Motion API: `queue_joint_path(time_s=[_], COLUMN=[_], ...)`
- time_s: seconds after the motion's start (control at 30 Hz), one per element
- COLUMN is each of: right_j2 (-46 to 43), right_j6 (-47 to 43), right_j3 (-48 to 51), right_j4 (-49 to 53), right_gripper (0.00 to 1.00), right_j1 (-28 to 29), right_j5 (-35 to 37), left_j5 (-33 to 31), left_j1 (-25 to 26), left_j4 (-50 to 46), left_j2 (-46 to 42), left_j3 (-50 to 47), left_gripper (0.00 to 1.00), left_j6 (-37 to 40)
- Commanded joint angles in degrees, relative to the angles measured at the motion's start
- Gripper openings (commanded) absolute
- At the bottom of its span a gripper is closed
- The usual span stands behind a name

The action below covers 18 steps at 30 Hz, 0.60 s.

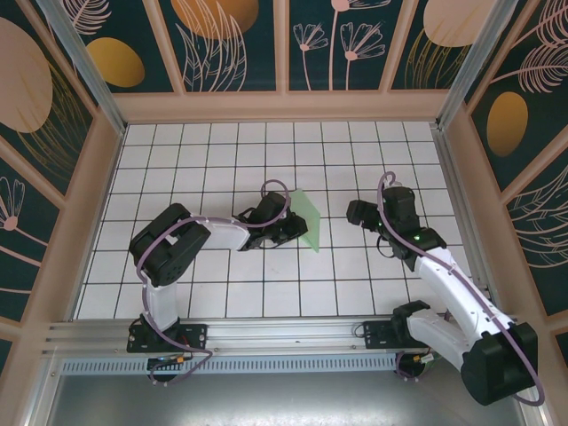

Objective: Fold a paper plane with a square sheet of paper (fold left side to right side)
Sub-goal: Fold the wing for the fifth time at the center of the table.

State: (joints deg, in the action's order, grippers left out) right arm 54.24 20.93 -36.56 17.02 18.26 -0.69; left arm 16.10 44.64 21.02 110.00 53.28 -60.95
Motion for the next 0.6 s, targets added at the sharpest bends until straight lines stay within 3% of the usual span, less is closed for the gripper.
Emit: queue_joint_path(time_s=[0.0, 0.23, 0.37, 0.5, 0.57], right_j2=[0.1, 4.4, 11.5, 22.5, 26.9], right_j6=[-1.7, 0.8, 2.4, 1.4, 1.0], right_j3=[1.7, 5.8, 7.8, 5.9, 5.1], right_j4=[-4.6, -20.4, -31.6, -38.2, -40.5], right_gripper=[0.86, 0.87, 0.82, 0.68, 0.65], right_j1=[-2.5, -6.5, -9.4, -9.4, -9.2], right_j5=[-12.6, -35.1, -47.2, -56.3, -58.3], left_j5=[0.6, 5.9, 14.7, 21.1, 22.9], left_j1=[0.0, -1.7, -4.1, -5.3, -5.6], left_j4=[3.1, 7.0, 11.7, 12.3, 10.8], left_j2=[-2.0, -7.6, -9.6, -9.9, -9.5], left_j3=[-0.7, -6.2, -10.6, -12.5, -12.7], left_gripper=[0.13, 0.06, 0.05, 0.04, 0.04], left_j6=[5.1, 13.7, 17.0, 21.2, 23.3])
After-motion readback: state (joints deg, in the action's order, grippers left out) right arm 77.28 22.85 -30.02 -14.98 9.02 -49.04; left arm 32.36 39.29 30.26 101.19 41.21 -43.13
